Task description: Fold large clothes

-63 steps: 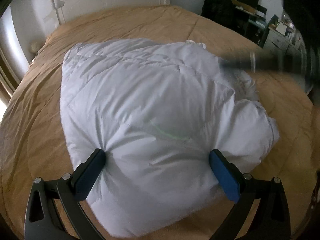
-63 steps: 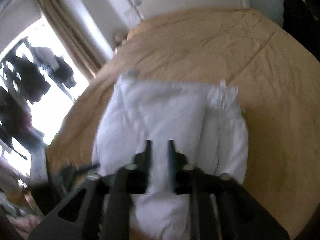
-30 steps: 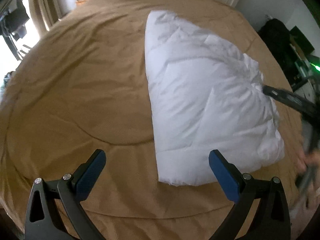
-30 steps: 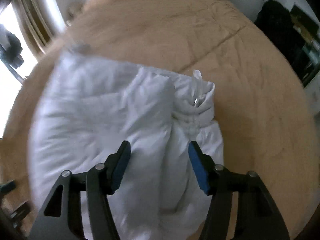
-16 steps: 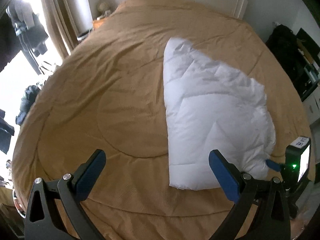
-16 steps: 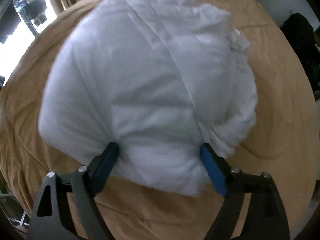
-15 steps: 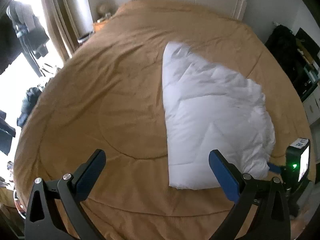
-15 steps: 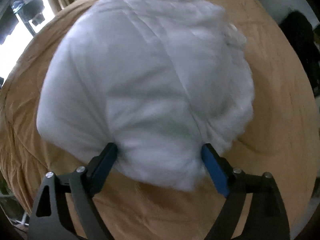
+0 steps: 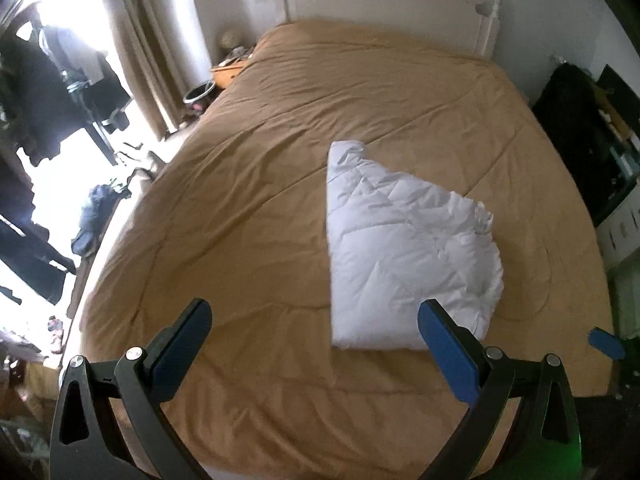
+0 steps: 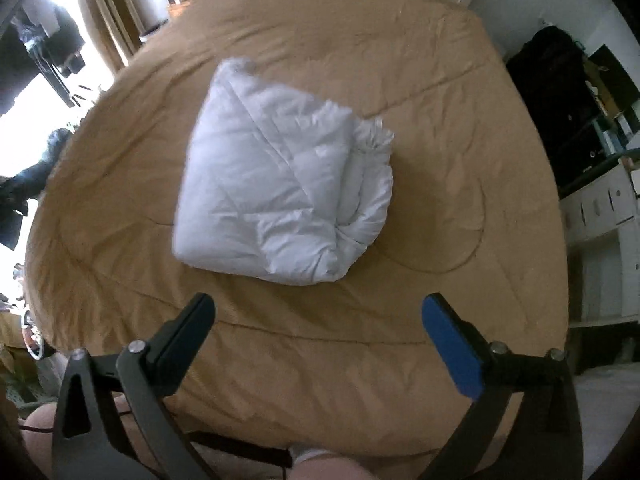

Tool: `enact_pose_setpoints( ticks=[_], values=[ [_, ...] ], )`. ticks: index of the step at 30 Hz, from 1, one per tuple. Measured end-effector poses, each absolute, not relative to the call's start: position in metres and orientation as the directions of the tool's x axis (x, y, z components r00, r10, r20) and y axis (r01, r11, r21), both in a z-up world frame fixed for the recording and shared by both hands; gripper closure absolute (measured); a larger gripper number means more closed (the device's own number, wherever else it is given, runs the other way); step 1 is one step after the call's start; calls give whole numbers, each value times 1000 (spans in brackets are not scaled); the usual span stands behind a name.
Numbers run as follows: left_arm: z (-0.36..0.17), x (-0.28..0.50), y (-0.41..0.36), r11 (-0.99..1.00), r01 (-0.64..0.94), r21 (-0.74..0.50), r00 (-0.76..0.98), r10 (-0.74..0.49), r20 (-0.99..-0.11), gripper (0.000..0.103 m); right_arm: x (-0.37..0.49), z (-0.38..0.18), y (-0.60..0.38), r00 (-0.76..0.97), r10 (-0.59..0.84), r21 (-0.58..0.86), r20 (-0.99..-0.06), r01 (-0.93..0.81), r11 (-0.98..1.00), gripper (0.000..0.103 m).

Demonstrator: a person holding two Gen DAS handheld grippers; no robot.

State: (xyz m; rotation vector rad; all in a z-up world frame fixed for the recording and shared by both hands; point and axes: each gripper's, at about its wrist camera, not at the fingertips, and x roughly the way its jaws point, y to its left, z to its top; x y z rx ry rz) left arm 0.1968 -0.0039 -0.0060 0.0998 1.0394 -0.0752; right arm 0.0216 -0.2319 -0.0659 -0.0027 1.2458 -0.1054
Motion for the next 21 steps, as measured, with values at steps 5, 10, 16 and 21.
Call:
enact_pose_setpoints(
  ticks=[5, 10, 16, 21],
  values=[
    [0, 171, 16, 998, 61, -33, 486, -58, -872, 0, -6, -52, -221, 337, -16, 27, -941, 120, 992, 0],
    [-15, 163, 17, 998, 51, 30, 519, -1, -855, 1, -10, -62, -213, 360, -29, 19, -933, 129, 991, 0],
    [-18, 165, 23, 999, 34, -9, 517, -25, -856, 1, -13, -66, -199, 370, -29, 11, -928, 107, 994, 0],
    [-16, 161, 19, 999, 52, 10, 531, -19, -847, 1, -17, -62, -189, 390, -51, -13, -919, 99, 995, 0]
  ],
)
